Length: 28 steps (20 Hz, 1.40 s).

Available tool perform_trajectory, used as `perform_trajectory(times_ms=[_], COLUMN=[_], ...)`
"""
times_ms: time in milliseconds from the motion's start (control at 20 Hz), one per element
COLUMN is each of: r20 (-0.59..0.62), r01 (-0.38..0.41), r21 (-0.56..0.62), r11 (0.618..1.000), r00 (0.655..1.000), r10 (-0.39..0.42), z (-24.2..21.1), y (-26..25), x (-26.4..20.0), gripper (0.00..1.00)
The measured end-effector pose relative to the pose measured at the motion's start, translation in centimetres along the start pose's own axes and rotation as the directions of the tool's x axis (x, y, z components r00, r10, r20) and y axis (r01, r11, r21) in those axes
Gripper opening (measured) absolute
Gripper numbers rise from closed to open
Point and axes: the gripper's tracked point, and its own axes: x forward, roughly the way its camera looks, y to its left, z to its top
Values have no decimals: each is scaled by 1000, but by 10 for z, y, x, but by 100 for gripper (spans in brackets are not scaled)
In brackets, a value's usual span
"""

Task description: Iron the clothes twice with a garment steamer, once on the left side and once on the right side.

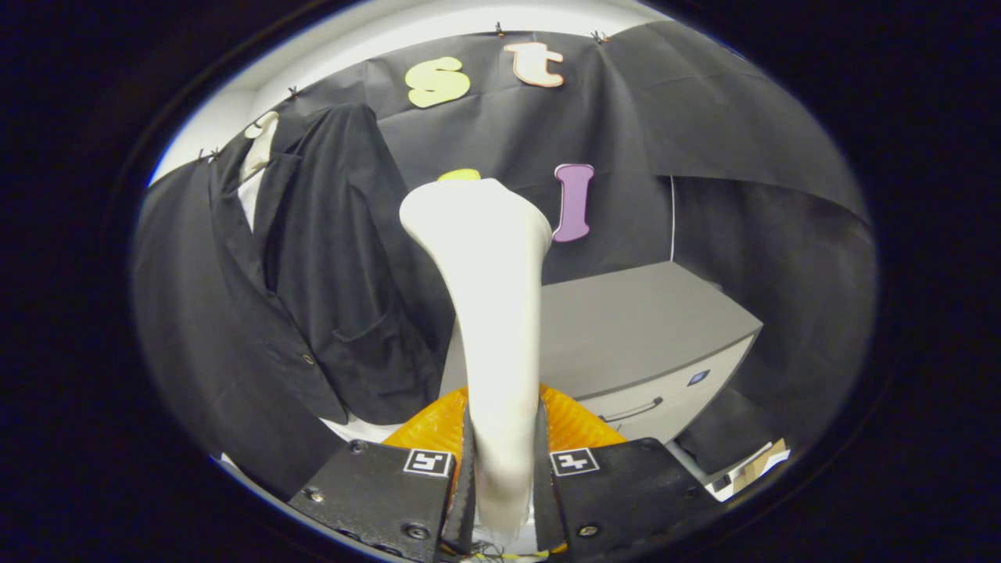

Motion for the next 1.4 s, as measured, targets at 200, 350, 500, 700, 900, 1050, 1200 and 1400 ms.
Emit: perform_trajectory(times_ms=[200, 350, 500, 700, 900, 1050, 1200, 1400], r20=[69, 118, 153, 197, 230, 251, 294, 357], r01=[-13, -25, -7, 27, 39, 62, 99, 144], r21=[-52, -75, -91, -109, -159, -177, -177, -158], r11=[999, 997, 996, 994, 987, 982, 979, 977], r00=[997, 992, 988, 980, 973, 968, 955, 931], r10=[17, 34, 21, -5, -1, -16, -43, -79], z=[22, 35, 47, 65, 74, 85, 104, 138], y=[8, 12, 18, 42, 85, 111, 130, 158], x=[-2, -1, -1, -10, -12, -8, -6, 5], gripper=[33, 33, 33, 33, 33, 33, 33, 33])
